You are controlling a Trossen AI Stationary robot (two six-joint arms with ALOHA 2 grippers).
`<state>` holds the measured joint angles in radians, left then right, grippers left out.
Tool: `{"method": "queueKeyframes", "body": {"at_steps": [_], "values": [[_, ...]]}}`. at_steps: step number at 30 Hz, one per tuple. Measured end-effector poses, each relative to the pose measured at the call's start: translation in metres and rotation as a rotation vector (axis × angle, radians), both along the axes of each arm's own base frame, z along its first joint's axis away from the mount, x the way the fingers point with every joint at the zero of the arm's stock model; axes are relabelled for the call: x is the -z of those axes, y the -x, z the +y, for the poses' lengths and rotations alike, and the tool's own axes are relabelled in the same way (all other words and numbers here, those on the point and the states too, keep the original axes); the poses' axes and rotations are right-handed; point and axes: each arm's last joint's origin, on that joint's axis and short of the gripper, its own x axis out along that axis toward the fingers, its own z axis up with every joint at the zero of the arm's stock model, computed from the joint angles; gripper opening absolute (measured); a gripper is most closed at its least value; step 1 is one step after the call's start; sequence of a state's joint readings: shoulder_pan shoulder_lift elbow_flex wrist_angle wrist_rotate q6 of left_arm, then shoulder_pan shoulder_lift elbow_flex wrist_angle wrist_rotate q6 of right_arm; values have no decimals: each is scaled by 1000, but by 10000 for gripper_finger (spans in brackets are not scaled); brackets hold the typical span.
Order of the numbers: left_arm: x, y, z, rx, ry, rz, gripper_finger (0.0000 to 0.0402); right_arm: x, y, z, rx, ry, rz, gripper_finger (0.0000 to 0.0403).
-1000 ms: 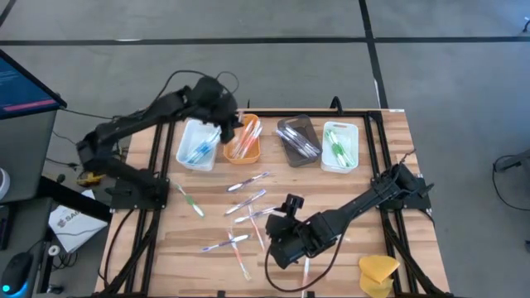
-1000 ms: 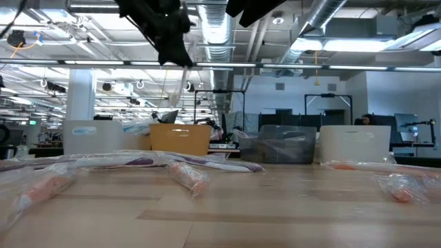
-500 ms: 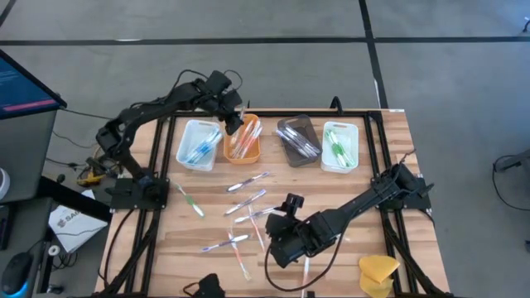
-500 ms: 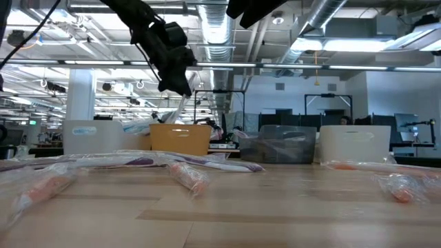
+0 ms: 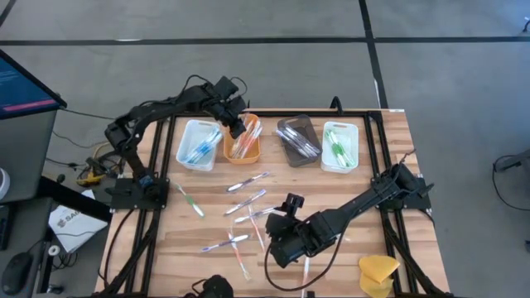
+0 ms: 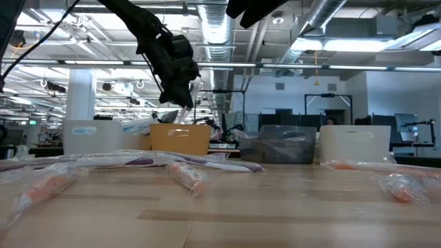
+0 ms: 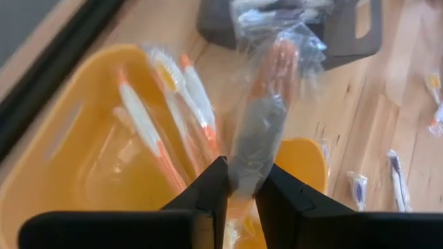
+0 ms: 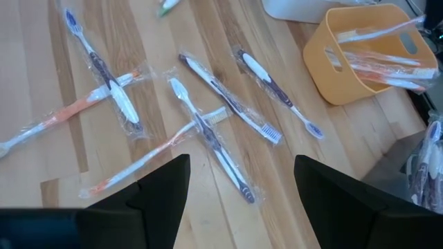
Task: Pick & Place Toothbrushes
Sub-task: Put the orange toothbrush into the yellow bin
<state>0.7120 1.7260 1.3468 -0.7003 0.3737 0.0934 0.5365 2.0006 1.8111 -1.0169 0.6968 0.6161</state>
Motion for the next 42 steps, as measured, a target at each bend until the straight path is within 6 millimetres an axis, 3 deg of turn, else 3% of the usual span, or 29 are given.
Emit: {"method": "queueKeyframes", "body": {"at_steps": [13,28,33,42], "values": [[5,-2,2,-20,12,9,64,1,2,-1,9,5,15,255],[5,-1,5,-7,-100,66,83,1,1,-2,11,5,15,255],[5,-1,5,-7,-99,66,115,1,2,-2,11,6,17,255],[4,0,5,-10,-106,66,214,4,14,-5,57,51,104,255]]}}
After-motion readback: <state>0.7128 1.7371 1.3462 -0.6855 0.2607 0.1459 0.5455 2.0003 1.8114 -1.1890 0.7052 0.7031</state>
